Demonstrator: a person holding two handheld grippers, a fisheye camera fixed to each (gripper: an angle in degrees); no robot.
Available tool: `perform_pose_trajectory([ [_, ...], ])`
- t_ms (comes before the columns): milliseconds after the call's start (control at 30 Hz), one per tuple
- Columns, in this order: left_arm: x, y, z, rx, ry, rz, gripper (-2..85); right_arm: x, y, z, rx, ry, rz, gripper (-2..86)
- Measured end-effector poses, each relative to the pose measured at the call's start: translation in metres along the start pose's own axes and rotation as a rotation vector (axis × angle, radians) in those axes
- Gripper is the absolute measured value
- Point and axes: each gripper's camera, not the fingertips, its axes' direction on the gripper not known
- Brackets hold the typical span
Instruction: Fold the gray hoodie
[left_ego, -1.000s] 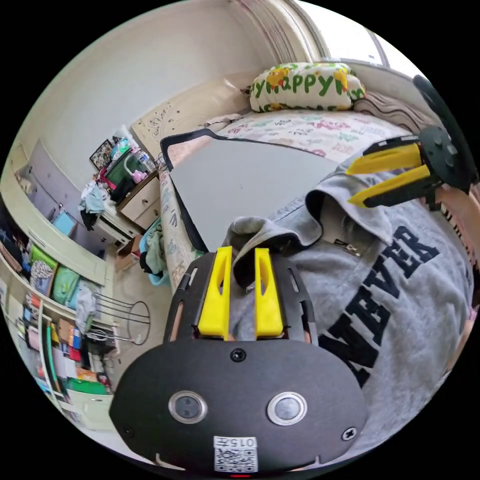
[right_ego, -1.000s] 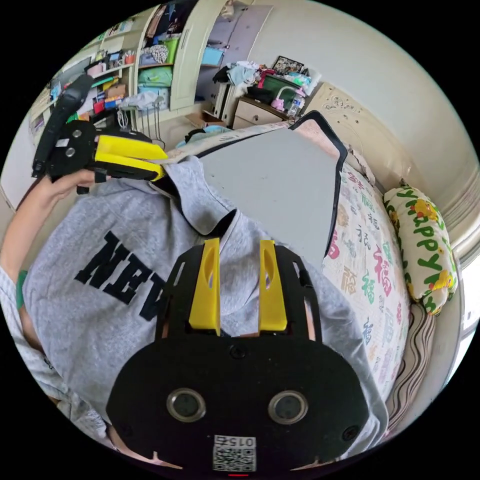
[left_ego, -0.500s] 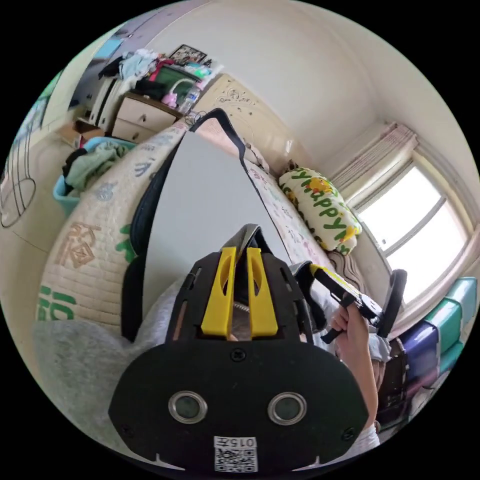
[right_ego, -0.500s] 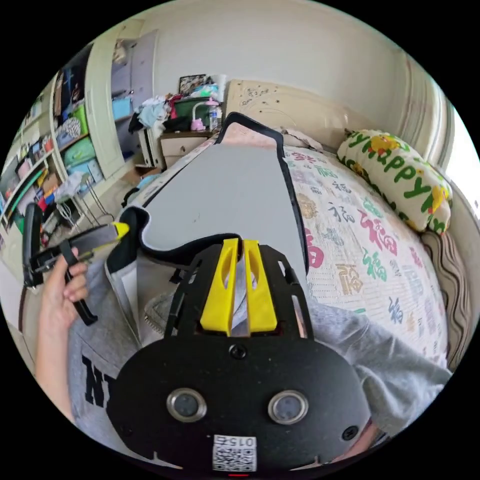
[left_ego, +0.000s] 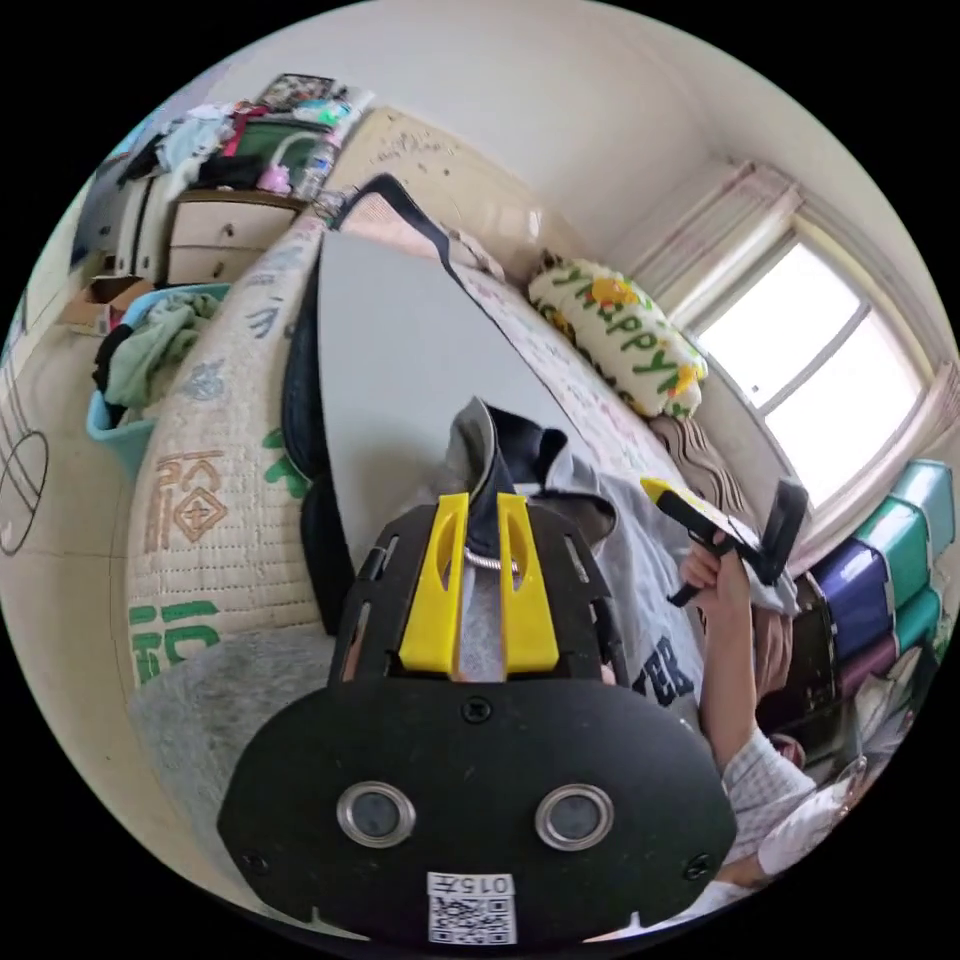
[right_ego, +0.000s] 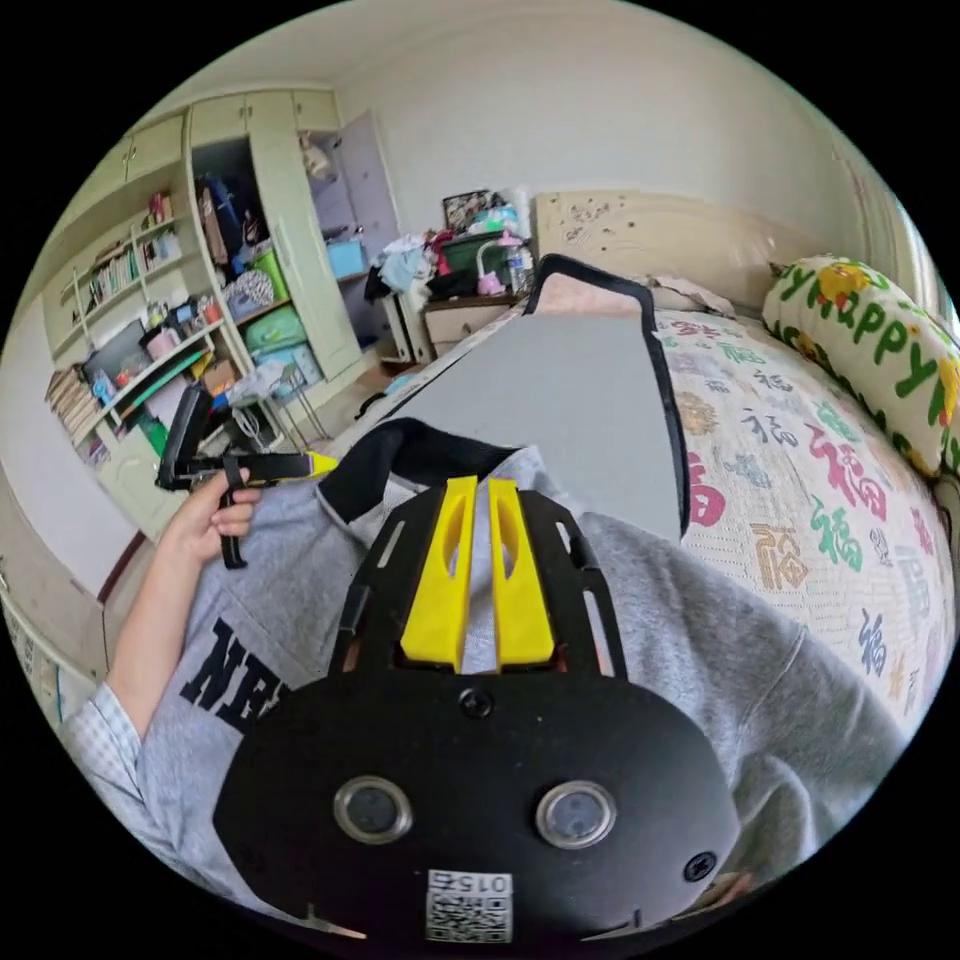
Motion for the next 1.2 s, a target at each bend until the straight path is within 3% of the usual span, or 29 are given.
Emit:
perform_pose_trajectory([
  [200, 0.023, -0.002, 0.017, -0.062, -0.123, 0.103, 6.6, -0.047, 0.008, 0.025, 0.005, 0.139, -0.144, 7.5],
  [267, 0.022, -0.002, 0.013, -0.041, -0.056, 0.110, 3.4, -0.061, 0.006, 0.042, -0.033, 0.204, -0.219, 5.4],
  [400, 0.012, -0.007, 0.005, 0.031, 0.131, 0.054, 0.4, -0.077, 0.002, 0.101, -0.288, 0.245, -0.330, 4.4],
  [533, 0.002, -0.010, 0.008, 0.081, 0.146, 0.006, -0.1, -0.061, 0.014, 0.091, -0.136, 0.293, -0.217, -0.2],
  [700, -0.012, -0.013, 0.012, 0.173, 0.228, -0.112, -0.2, -0.039, 0.037, 0.074, -0.033, 0.123, -0.190, 1.8],
  [867, -0.017, -0.005, 0.032, 0.244, 0.225, -0.234, 0.0, -0.060, 0.047, 0.095, -0.139, 0.169, -0.324, 8.2],
  [1000, -0.034, 0.025, 0.039, 0.384, 0.350, -0.307, -0.2, -0.069, 0.066, 0.133, -0.247, 0.408, -0.413, 6.0],
  [1067, -0.027, 0.025, 0.022, 0.418, 0.325, -0.293, -0.4, -0.069, 0.073, 0.132, -0.182, 0.467, -0.413, 4.0],
  [1200, 0.021, 0.022, -0.009, 0.438, 0.056, -0.085, -0.8, -0.039, 0.068, 0.100, -0.012, 0.362, -0.141, 3.0],
])
